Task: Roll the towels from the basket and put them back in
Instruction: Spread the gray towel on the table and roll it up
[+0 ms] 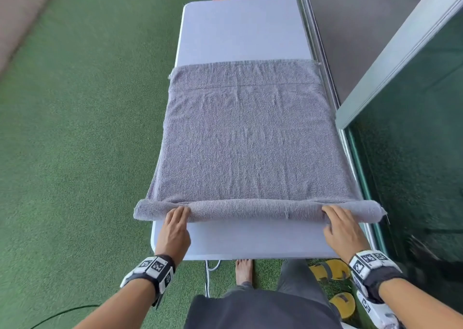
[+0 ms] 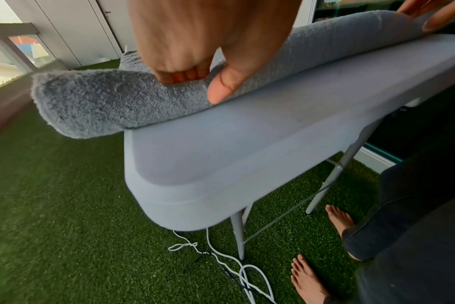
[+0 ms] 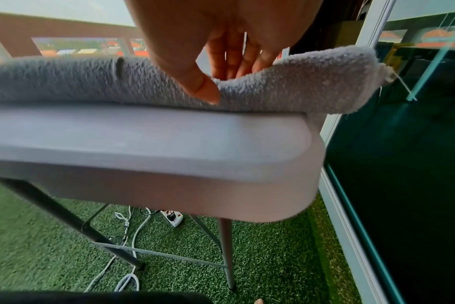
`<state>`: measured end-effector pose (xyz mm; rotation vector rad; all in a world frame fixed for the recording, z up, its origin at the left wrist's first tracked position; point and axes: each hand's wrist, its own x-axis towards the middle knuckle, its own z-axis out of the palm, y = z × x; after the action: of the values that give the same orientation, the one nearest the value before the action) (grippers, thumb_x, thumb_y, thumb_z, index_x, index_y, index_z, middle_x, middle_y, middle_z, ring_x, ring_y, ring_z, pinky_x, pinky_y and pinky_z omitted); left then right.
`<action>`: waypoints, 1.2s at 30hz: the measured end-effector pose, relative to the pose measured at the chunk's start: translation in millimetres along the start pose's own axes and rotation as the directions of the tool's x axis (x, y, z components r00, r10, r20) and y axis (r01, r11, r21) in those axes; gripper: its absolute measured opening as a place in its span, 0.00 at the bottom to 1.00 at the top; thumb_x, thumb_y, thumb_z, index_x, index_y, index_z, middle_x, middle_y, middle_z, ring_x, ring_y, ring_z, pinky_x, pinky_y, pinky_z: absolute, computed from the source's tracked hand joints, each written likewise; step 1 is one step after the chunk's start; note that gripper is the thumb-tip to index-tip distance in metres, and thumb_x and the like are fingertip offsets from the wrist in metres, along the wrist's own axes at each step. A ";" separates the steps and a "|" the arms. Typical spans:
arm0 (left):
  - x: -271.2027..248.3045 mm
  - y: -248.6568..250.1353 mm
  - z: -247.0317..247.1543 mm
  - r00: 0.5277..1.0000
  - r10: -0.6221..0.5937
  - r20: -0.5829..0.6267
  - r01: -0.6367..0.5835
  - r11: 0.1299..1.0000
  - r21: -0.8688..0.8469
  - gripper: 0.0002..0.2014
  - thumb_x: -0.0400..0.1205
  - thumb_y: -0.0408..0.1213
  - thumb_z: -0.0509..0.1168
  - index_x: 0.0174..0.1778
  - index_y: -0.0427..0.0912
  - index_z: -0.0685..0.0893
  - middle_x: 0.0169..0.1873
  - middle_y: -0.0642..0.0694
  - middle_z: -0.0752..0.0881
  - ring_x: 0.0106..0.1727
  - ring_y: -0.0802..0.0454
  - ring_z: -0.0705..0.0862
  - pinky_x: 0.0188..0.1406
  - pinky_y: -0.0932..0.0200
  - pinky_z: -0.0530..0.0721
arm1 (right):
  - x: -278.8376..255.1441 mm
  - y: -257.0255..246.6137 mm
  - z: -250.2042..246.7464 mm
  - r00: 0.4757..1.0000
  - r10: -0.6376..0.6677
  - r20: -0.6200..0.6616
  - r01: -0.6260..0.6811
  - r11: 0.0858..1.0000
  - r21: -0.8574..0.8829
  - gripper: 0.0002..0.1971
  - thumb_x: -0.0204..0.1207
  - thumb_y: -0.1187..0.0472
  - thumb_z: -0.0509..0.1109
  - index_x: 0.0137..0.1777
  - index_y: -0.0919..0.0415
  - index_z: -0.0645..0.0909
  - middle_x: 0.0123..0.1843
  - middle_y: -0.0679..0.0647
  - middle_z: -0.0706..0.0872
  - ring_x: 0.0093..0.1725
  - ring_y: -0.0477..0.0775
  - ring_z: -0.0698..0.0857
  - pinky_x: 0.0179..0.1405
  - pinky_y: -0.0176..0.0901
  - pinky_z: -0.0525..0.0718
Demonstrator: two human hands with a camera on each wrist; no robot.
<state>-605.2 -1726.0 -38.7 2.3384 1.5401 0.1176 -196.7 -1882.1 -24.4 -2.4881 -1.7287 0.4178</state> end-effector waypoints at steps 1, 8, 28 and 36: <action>1.5 -3.8 0.9 1.000 0.025 -0.008 -0.025 1.000 0.003 0.32 0.61 0.10 0.63 0.63 0.28 0.80 0.57 0.34 0.84 0.59 0.38 0.78 0.59 0.42 0.83 | -1.9 2.7 1.7 1.000 -0.013 0.011 0.013 1.000 0.001 0.26 0.61 0.74 0.75 0.62 0.65 0.80 0.58 0.58 0.84 0.57 0.62 0.81 0.59 0.60 0.83; 30.8 4.8 -20.7 0.999 0.051 -0.019 -0.051 0.999 -0.010 0.21 0.62 0.11 0.68 0.43 0.37 0.85 0.39 0.43 0.87 0.41 0.43 0.84 0.43 0.49 0.86 | 22.5 -4.3 -8.3 1.000 0.008 -0.013 -0.008 0.999 0.037 0.24 0.60 0.80 0.75 0.59 0.69 0.84 0.57 0.61 0.88 0.57 0.64 0.83 0.64 0.59 0.80; 13.1 3.4 -23.4 0.997 -0.071 0.018 0.070 0.997 0.041 0.16 0.69 0.23 0.63 0.49 0.44 0.73 0.39 0.48 0.75 0.38 0.50 0.70 0.41 0.54 0.71 | 6.1 -9.5 -31.3 0.961 0.169 0.221 -0.165 0.986 -0.037 0.11 0.77 0.62 0.61 0.58 0.53 0.69 0.57 0.53 0.77 0.48 0.56 0.78 0.44 0.49 0.73; 12.0 8.3 -11.5 0.998 -0.030 -0.050 0.030 1.000 -0.002 0.08 0.79 0.28 0.60 0.49 0.44 0.72 0.38 0.50 0.74 0.38 0.51 0.69 0.38 0.53 0.74 | 20.8 -15.5 -26.9 1.000 0.019 -0.011 -0.019 0.998 -0.060 0.22 0.56 0.78 0.70 0.36 0.53 0.65 0.38 0.49 0.70 0.38 0.57 0.72 0.35 0.52 0.74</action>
<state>-595.9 -1715.4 -26.6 2.3276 1.5974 0.1708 -196.7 -1854.9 1.1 -2.5451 -1.7404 0.3587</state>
